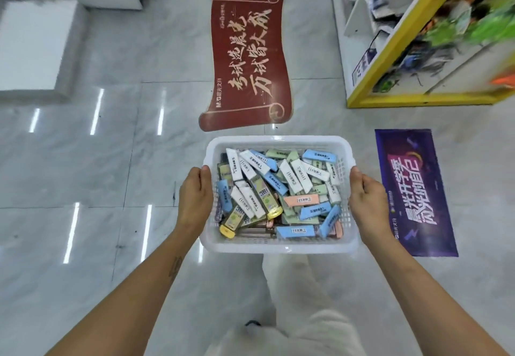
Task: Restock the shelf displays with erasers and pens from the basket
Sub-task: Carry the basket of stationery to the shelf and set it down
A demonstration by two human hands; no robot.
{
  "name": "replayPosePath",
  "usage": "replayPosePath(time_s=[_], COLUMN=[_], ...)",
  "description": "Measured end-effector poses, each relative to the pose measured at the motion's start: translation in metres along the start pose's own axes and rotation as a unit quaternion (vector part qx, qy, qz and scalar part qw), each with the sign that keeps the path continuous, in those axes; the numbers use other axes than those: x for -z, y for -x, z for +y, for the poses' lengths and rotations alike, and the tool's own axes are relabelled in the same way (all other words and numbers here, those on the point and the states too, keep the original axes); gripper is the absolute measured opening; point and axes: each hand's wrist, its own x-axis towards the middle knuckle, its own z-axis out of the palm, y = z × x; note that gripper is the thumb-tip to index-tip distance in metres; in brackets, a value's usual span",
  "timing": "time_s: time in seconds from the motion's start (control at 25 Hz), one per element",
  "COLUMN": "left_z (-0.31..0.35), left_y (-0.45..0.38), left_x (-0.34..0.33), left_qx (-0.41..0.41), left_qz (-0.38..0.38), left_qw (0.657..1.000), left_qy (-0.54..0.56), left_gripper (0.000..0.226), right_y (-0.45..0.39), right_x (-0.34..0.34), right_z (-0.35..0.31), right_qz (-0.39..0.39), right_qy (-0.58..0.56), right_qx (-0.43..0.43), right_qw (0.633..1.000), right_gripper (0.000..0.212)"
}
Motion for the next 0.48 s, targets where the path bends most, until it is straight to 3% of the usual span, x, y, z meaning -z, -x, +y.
replayPosePath(time_s=[0.28, 0.48], left_z=[0.130, 0.216], left_y=[-0.170, -0.339], left_x=[0.008, 0.018], left_qx=[-0.012, -0.038], left_qz=[0.014, 0.016], left_qw=[1.000, 0.999], left_qy=[0.020, 0.024], left_gripper=[0.039, 0.039], right_y=[-0.150, -0.276], right_x=[-0.024, -0.079], right_z=[-0.156, -0.274], right_qz=[-0.029, -0.028], right_qy=[-0.006, -0.023], right_qx=[0.032, 0.040], right_qw=[0.999, 0.999], right_gripper=[0.055, 0.056])
